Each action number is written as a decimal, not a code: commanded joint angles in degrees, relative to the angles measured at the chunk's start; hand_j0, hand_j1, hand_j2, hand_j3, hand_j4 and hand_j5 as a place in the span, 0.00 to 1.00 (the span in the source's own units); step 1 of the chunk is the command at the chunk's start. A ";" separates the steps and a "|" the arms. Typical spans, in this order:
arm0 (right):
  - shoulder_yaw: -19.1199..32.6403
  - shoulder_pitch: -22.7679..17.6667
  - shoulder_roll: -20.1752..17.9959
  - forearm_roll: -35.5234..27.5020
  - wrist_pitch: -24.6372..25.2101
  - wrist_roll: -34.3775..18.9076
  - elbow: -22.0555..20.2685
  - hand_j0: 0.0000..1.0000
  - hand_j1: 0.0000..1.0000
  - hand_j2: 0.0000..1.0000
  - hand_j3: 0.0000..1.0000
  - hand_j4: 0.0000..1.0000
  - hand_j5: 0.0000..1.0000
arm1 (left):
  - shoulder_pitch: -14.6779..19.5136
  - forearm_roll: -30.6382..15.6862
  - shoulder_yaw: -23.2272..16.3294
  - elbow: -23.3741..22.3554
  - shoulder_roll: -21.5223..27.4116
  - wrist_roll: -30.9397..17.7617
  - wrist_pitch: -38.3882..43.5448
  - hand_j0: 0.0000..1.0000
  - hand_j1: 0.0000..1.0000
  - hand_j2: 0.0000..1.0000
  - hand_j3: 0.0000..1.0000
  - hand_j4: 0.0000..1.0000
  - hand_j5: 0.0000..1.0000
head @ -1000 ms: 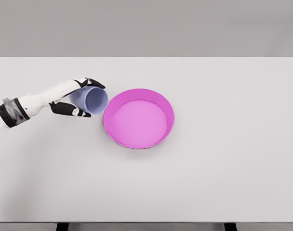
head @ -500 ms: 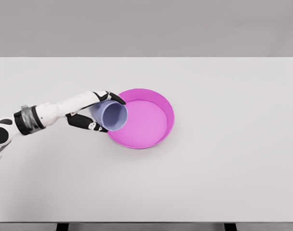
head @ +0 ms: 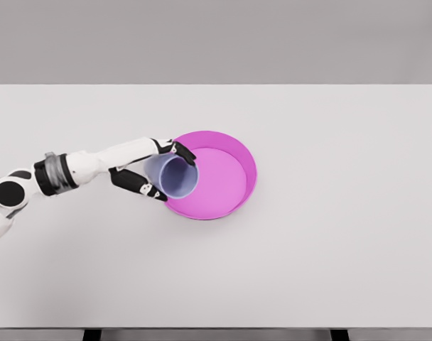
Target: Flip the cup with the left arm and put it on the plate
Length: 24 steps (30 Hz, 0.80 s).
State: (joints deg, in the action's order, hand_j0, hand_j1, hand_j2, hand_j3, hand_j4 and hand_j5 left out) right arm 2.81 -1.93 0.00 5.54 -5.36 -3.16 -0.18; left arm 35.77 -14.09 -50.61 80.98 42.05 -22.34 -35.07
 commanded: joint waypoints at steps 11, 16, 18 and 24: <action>0.00 0.00 0.00 0.00 0.00 -0.01 0.00 1.00 1.00 1.00 1.00 1.00 1.00 | 3.43 -1.20 -5.55 -0.82 -0.12 0.19 0.07 0.66 0.66 0.66 0.66 0.66 0.66; 0.00 0.00 0.00 0.00 0.00 -0.01 0.00 1.00 1.00 1.00 1.00 1.00 1.00 | 4.13 -1.55 -5.55 -0.30 -0.12 0.28 0.07 0.66 0.66 0.66 0.66 0.66 0.66; 0.00 0.00 0.00 0.00 0.00 -0.01 0.00 1.00 1.00 1.00 1.00 1.00 1.00 | 4.48 -1.90 -5.64 -0.03 -0.12 0.28 0.07 0.66 0.66 0.66 0.66 0.66 0.66; 0.00 0.00 0.00 0.00 0.00 -0.01 0.00 1.00 1.00 1.00 1.00 1.00 1.00 | 5.71 -1.90 -7.48 0.05 -0.65 0.36 0.07 0.66 0.66 0.66 0.66 0.66 0.66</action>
State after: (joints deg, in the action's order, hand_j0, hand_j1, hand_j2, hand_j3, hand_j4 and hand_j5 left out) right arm 2.81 -1.93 0.00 5.54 -5.36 -3.16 -0.18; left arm 42.36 -15.59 -57.31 80.95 41.52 -22.06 -35.07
